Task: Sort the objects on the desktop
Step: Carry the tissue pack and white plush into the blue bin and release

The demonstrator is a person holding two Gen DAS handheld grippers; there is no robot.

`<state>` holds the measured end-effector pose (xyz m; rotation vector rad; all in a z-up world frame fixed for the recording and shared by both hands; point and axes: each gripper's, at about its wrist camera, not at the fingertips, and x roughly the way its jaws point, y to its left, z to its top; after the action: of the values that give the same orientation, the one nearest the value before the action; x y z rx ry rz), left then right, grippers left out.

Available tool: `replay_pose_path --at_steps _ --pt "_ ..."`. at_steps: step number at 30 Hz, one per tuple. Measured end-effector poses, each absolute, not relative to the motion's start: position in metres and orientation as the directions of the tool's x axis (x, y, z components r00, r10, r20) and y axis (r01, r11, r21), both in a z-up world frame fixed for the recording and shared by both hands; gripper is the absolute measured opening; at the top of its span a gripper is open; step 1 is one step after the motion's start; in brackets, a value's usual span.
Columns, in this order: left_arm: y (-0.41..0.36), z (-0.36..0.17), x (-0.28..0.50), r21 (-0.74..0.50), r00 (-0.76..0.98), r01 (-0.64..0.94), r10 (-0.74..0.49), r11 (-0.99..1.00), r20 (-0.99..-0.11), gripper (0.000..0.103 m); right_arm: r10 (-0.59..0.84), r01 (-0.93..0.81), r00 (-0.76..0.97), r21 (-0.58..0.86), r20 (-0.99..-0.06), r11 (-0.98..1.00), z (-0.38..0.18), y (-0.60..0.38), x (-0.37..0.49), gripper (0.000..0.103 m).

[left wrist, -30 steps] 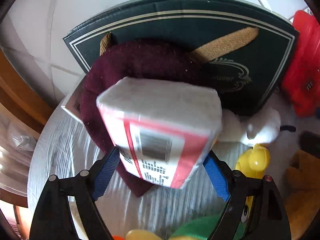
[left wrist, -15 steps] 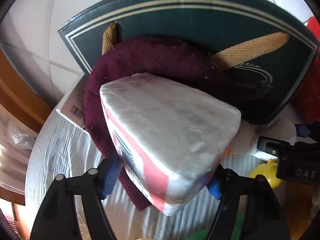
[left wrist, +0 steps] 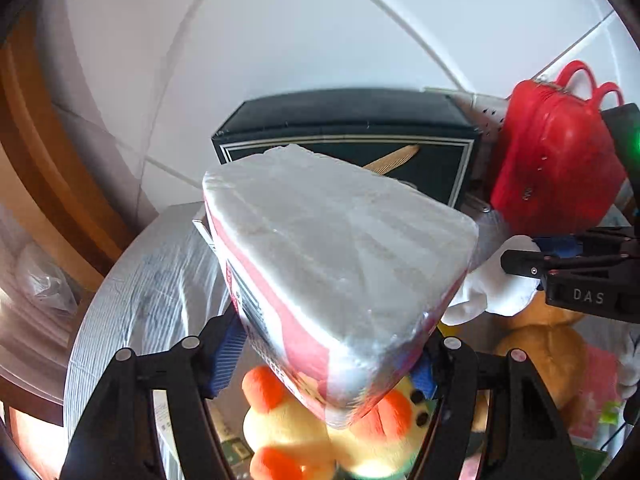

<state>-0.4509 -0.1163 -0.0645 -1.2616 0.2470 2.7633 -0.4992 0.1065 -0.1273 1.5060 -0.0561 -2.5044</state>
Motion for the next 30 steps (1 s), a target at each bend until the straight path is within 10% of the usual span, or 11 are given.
replay_pose_path --at_steps 30 --pt "0.106 0.123 -0.198 0.006 -0.708 -0.523 0.431 -0.852 -0.560 0.068 0.089 -0.092 -0.877 -0.017 -0.473 -0.996 0.148 0.232 -0.141 0.038"
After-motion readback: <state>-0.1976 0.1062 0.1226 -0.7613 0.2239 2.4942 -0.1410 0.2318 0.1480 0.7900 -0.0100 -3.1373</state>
